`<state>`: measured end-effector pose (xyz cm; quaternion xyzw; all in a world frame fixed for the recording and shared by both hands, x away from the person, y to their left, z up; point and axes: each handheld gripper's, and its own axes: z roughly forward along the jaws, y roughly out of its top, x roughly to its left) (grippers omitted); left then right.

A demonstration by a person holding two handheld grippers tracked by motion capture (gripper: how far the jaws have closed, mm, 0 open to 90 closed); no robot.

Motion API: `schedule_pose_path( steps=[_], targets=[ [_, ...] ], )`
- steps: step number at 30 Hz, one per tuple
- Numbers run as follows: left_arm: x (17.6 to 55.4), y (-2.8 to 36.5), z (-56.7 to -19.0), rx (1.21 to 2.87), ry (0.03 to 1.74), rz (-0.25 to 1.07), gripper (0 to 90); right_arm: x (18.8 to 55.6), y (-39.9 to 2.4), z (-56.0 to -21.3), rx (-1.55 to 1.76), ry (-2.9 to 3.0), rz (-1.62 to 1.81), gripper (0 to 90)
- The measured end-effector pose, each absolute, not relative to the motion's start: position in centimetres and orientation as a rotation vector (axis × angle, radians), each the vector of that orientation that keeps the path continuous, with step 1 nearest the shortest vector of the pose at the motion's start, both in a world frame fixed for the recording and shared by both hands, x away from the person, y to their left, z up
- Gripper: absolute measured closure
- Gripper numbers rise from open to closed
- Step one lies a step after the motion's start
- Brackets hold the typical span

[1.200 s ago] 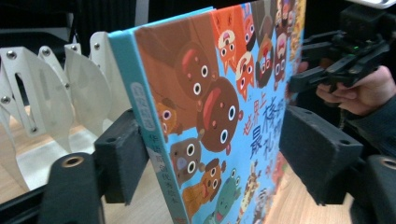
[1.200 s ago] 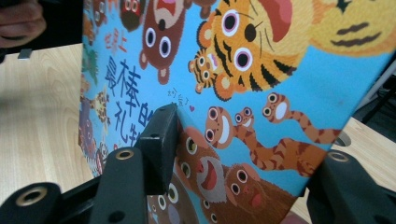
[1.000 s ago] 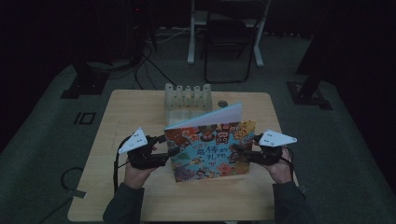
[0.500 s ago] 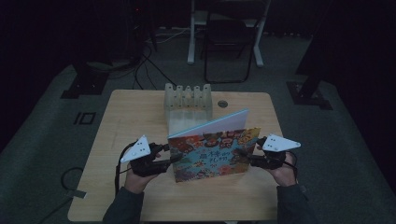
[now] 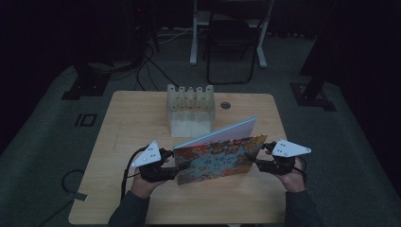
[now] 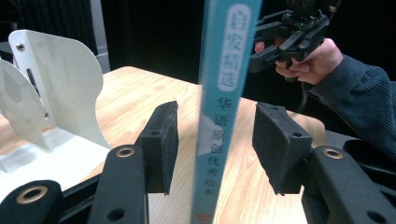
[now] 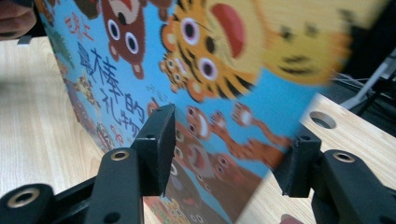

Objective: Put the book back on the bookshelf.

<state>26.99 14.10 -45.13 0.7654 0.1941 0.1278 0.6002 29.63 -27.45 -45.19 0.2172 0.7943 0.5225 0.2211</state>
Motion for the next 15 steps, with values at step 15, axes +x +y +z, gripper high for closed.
schedule_pose_path(
  steps=[15],
  targets=[
    [27.2,13.2,-45.8,1.785,0.432,0.298,48.5,29.0,-28.9,-45.9,0.654,2.176,1.44,46.0]
  ],
)
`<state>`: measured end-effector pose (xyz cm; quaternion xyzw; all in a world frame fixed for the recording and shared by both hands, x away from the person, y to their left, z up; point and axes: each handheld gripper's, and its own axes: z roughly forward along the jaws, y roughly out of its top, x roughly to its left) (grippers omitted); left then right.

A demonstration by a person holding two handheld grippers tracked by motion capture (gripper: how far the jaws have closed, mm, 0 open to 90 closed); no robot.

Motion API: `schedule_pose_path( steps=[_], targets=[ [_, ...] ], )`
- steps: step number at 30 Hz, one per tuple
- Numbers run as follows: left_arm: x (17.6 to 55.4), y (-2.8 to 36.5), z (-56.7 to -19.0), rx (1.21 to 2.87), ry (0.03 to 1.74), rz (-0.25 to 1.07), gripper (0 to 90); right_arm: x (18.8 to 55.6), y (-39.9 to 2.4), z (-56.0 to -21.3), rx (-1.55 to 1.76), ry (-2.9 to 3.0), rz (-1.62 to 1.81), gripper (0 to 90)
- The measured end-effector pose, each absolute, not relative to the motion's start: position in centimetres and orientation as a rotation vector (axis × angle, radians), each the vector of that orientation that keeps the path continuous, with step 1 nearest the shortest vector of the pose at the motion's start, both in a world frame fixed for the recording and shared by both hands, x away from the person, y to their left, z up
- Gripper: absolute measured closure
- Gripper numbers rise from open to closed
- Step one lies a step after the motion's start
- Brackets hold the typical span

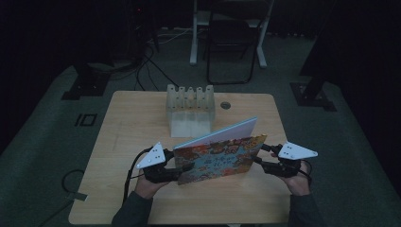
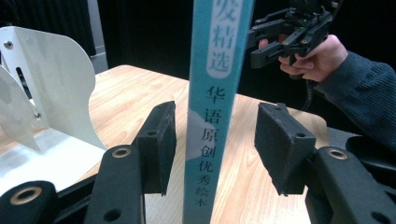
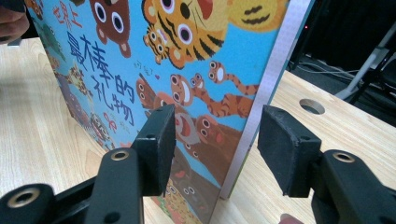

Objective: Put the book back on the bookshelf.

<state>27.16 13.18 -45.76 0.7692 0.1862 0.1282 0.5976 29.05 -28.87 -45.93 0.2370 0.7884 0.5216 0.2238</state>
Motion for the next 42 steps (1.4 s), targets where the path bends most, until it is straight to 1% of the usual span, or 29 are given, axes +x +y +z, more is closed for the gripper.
schedule_pose_path(
  steps=[12,19,24,28,31,33,35,42],
  targets=[
    [27.2,12.5,-46.2,1.78,0.428,0.3,43.7,28.7,-29.4,-46.8,0.695,2.154,1.459,46.0],
    [27.2,12.0,-46.3,1.778,0.44,0.314,34.6,28.5,-29.6,-47.2,0.709,2.147,1.469,46.0],
    [27.1,11.7,-46.5,1.775,0.433,0.323,32.1,28.5,-29.7,-47.5,0.715,2.151,1.464,46.0],
    [27.1,11.5,-46.6,1.774,0.431,0.334,28.1,28.4,-29.7,-47.7,0.723,2.156,1.46,45.9],
    [27.2,11.3,-46.7,1.772,0.431,0.327,27.1,28.3,-29.8,-47.9,0.73,2.156,1.459,46.0],
    [27.2,11.2,-46.8,1.775,0.432,0.329,27.3,28.3,-29.8,-48.0,0.733,2.157,1.455,45.9],
    [27.2,11.1,-46.9,1.774,0.424,0.326,30.0,28.3,-29.9,-48.1,0.739,2.158,1.456,45.9],
    [27.4,11.0,-47.1,1.778,0.431,0.335,49.1,28.2,-30.1,-48.3,0.748,2.16,1.45,46.0]
  ],
)
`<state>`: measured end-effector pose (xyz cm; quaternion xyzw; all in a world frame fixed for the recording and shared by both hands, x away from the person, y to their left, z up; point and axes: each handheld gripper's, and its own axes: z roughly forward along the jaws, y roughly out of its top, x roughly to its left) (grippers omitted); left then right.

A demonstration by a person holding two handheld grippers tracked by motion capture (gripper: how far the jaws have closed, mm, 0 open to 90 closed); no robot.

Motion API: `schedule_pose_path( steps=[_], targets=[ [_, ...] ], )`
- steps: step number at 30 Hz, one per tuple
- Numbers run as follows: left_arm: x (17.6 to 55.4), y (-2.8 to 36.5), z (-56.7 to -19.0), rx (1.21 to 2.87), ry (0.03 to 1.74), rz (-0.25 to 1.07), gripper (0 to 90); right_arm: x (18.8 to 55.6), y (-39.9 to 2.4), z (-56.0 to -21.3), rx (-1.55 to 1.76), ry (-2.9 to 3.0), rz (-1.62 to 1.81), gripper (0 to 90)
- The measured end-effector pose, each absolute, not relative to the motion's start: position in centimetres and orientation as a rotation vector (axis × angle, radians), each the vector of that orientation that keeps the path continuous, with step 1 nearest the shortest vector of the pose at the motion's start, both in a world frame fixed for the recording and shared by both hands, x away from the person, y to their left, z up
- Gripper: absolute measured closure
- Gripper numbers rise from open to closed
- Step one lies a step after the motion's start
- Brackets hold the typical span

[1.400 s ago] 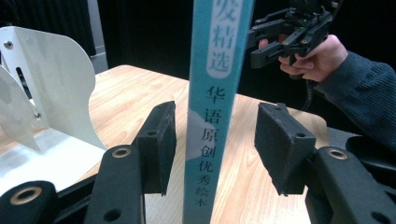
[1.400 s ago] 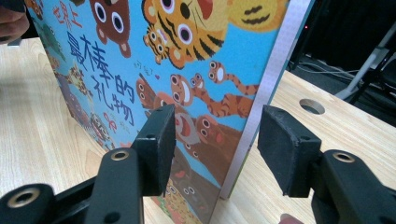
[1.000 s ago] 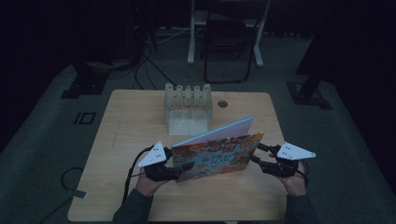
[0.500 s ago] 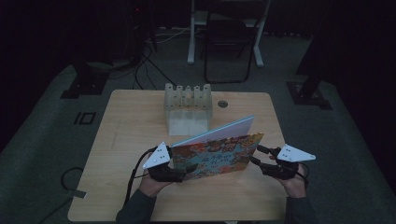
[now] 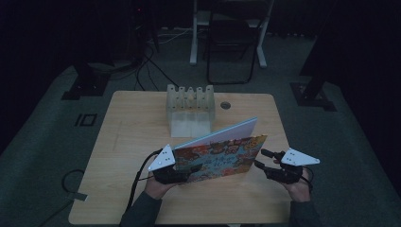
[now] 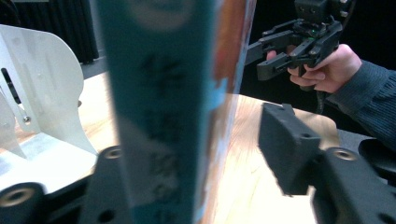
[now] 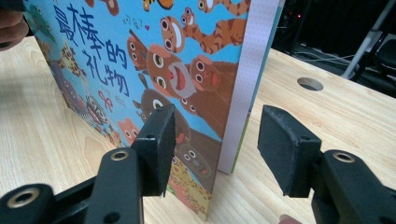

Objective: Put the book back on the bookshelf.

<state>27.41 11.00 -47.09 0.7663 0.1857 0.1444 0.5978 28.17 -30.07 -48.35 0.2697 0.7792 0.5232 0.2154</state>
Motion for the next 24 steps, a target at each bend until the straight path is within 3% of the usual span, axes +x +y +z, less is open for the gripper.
schedule_pose_path(
  steps=[4,12,19,24],
  targets=[
    [27.2,11.2,-47.2,1.778,0.436,0.382,62.4,28.2,-30.1,-48.5,0.752,2.16,1.451,45.9],
    [26.3,10.7,-47.2,1.796,0.376,0.447,79.9,28.1,-30.3,-48.5,0.757,2.15,1.453,46.0],
    [26.0,10.4,-47.4,1.795,0.371,0.457,78.6,28.2,-30.3,-48.7,0.761,2.154,1.45,46.0],
    [26.5,10.1,-48.2,1.758,0.403,0.419,67.9,28.1,-30.3,-48.8,0.765,2.153,1.452,46.0]
  ],
)
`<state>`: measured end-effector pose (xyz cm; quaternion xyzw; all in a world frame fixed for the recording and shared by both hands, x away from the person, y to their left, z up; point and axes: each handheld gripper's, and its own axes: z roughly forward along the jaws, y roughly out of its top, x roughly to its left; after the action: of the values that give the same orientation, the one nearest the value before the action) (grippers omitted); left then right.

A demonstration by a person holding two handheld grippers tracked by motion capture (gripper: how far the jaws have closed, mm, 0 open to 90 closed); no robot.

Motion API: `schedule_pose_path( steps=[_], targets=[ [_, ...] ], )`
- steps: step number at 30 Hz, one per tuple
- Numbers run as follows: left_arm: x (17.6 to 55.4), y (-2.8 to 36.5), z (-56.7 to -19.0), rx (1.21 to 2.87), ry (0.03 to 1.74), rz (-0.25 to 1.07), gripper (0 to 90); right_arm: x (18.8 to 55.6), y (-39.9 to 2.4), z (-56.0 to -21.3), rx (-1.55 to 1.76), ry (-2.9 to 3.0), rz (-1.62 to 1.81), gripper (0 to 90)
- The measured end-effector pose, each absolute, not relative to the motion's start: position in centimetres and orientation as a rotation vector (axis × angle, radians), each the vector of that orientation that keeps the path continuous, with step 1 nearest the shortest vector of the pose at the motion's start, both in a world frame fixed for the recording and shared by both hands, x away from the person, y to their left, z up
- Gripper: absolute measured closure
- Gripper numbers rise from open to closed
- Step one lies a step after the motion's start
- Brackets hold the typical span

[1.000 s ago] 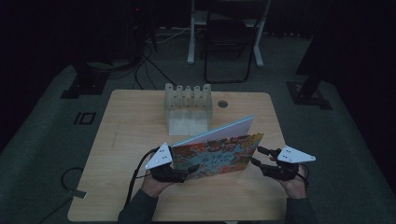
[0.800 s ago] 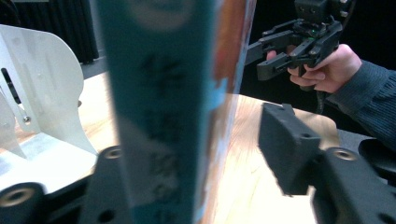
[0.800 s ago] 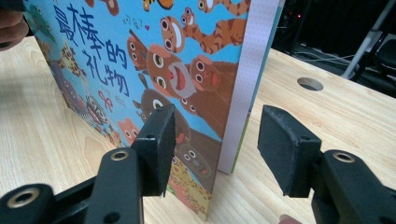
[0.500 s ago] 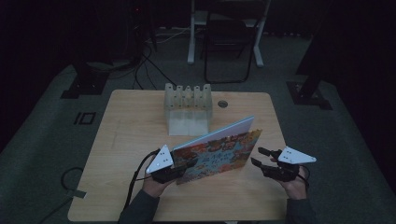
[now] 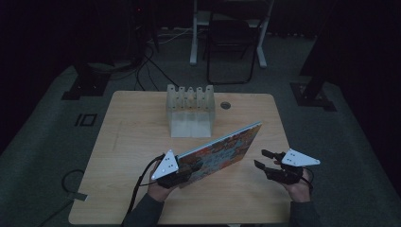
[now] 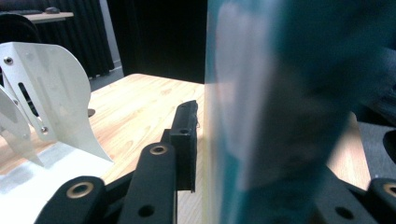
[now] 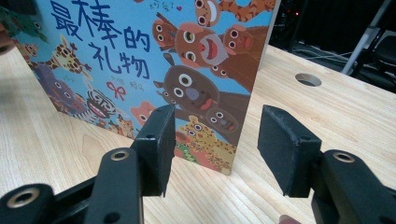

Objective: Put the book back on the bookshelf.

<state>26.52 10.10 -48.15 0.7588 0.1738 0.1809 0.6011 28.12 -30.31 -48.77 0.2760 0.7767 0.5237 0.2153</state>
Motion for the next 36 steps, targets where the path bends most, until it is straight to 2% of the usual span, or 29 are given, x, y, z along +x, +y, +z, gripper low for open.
schedule_pose_path(
  steps=[6,10,13,18,36],
  targets=[
    [26.7,9.7,-49.0,1.711,0.414,0.376,61.8,28.0,-30.5,-49.1,0.771,2.155,1.451,46.0],
    [26.8,9.5,-49.2,1.699,0.423,0.368,62.0,28.0,-30.5,-49.1,0.775,2.157,1.449,45.9],
    [27.0,9.5,-49.3,1.692,0.438,0.367,64.7,28.0,-30.5,-49.2,0.776,2.159,1.449,46.0],
    [27.3,9.6,-49.5,1.678,0.468,0.382,76.7,28.1,-30.4,-49.4,0.774,2.164,1.451,46.1],
    [27.7,9.6,-50.6,1.649,0.457,0.343,67.3,27.9,-30.4,-50.6,0.801,2.192,1.435,46.3]
  ],
)
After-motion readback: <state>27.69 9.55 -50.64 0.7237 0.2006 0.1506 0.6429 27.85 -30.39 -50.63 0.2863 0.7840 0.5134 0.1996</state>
